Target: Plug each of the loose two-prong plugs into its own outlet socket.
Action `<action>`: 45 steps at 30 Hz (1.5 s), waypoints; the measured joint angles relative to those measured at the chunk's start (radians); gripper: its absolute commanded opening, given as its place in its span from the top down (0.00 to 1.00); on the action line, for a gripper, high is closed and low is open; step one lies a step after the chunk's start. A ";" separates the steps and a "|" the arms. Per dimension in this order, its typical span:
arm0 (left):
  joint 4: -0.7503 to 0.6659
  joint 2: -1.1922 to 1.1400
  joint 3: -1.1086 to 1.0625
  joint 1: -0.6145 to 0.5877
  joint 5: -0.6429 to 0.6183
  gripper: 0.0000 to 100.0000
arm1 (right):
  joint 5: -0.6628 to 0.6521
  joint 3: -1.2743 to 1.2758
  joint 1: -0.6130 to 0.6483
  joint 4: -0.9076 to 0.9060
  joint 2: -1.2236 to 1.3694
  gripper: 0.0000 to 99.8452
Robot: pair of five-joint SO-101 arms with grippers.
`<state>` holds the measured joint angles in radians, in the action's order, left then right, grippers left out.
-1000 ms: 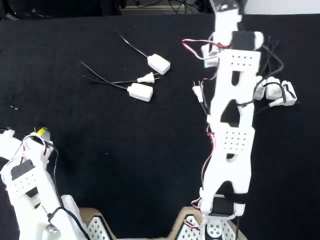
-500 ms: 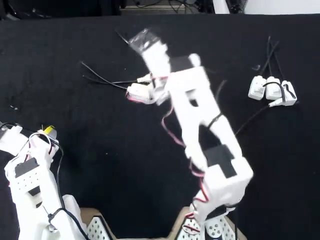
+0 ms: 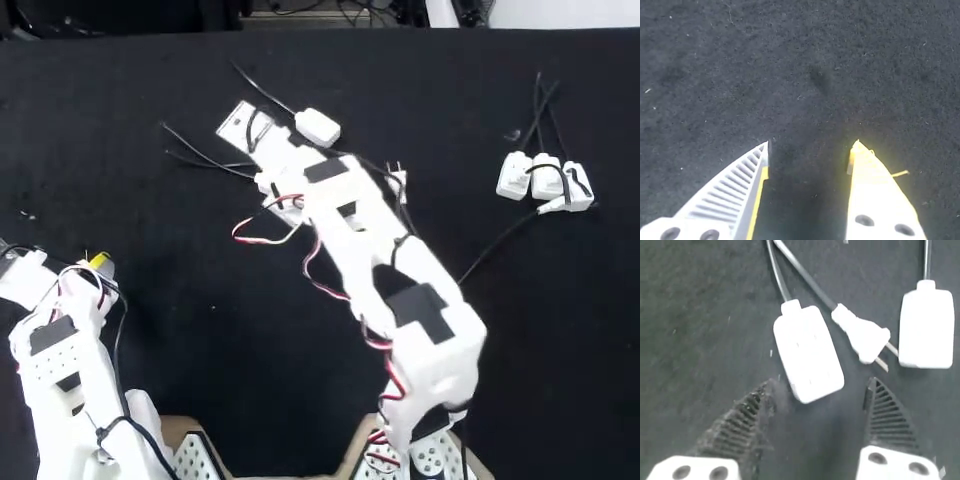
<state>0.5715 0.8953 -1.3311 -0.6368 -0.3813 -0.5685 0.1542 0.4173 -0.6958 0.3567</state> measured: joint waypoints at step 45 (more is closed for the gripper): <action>0.150 0.000 0.018 0.112 0.187 0.74 | -0.250 0.922 0.147 -0.107 -0.882 0.77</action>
<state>0.7219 0.8953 -1.3126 -0.5247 -0.1941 -0.8186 1.0764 0.5646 -0.8032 -0.5255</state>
